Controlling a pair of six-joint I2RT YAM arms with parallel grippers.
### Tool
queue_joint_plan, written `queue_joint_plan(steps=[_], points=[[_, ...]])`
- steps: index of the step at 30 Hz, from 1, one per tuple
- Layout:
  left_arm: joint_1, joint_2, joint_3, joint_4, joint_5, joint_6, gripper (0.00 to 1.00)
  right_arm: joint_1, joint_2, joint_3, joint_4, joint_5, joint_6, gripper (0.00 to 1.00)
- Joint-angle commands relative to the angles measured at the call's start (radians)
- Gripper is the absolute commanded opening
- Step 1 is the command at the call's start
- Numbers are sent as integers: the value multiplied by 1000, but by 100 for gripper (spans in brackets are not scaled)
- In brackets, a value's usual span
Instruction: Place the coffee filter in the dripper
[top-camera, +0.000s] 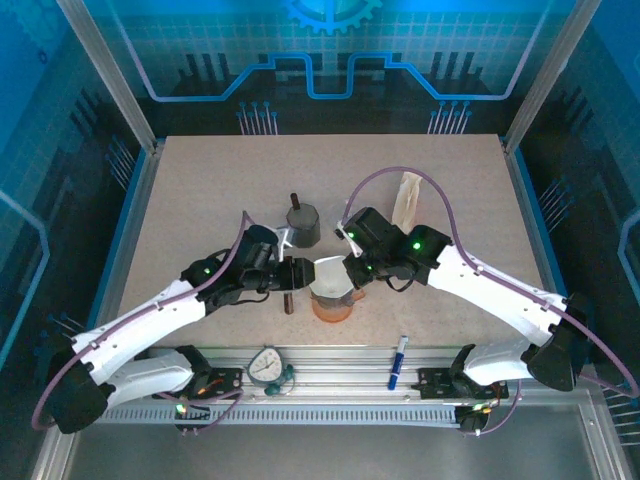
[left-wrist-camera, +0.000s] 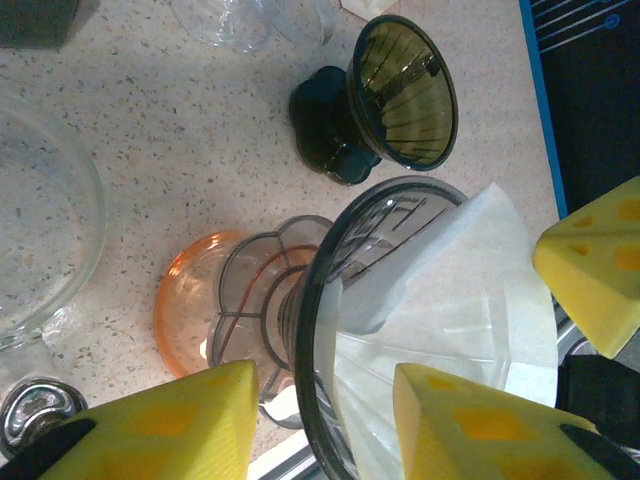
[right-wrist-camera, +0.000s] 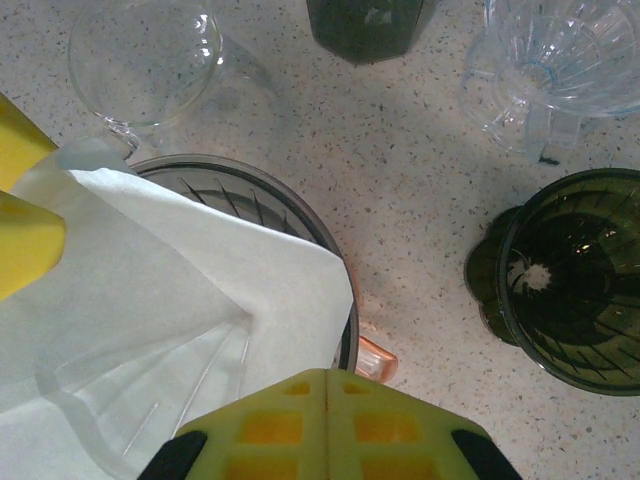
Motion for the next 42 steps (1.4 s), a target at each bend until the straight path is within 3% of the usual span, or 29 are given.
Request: queue_joint_plan(steps=[1,6,9,12,16,33,42], points=[[-5,-8,26,-28,16,10,40,14,5,-9,1,18,-6,7],[-5,-19,15,-34,17,0,37,14,9,-8,1,36,-8,15],[-5,-21,9,-39,17,-4,36,14,6,-1,2,44,-10,30],[-5,-23,6,-37,13,-7,36,17,-6,3,12,44,-11,55],[-5,-21,6,-30,15,-7,36,24,7,7,29,13,-15,68],[-6,-18,5,-22,24,-12,36,18,171,24,60,-29,-25,70],[-3,-53,42,-34,-21,30,45,8,190,-35,102,-30,-14,70]])
